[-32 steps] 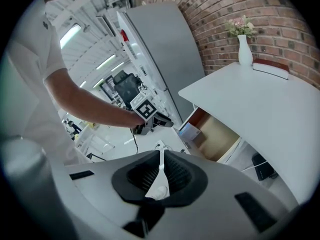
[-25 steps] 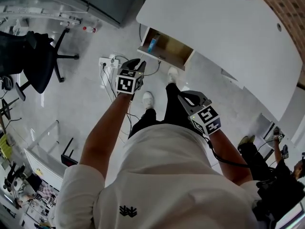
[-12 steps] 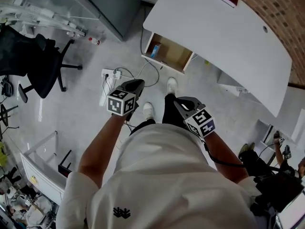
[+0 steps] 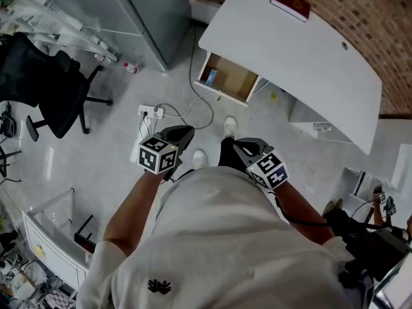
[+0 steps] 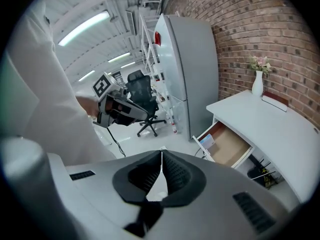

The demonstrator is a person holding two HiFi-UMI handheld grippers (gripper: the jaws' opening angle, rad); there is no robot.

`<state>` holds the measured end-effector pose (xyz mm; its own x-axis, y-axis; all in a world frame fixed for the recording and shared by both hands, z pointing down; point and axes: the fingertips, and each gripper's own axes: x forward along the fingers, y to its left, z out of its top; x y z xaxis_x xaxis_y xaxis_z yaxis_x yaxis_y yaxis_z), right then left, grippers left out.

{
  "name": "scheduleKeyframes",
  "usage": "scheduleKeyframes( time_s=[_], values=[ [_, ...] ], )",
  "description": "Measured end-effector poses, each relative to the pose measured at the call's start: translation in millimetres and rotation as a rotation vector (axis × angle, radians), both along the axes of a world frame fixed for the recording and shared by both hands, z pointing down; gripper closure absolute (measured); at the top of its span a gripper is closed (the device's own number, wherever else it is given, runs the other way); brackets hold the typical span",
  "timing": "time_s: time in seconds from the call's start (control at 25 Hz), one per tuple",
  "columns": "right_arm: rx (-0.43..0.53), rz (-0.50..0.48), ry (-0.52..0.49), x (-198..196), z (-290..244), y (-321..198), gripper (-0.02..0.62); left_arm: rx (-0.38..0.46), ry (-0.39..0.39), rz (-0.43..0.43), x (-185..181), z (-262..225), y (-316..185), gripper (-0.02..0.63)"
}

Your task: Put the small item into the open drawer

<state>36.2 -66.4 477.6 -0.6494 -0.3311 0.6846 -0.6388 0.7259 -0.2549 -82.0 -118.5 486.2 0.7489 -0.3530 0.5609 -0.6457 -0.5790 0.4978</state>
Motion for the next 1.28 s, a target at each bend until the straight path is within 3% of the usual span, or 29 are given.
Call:
scheduleKeyframes(
  time_s=[0.48,1.28],
  values=[
    [0.020,0.054,-0.014,-24,-14,45,0.563,0.034,-0.013,0.064,-27,-13,58,0.577],
    [0.046,0.056,0.016,-55,-14,92,0.566,0.033,0.004,0.068,-58,-8,108,0.577]
  ],
)
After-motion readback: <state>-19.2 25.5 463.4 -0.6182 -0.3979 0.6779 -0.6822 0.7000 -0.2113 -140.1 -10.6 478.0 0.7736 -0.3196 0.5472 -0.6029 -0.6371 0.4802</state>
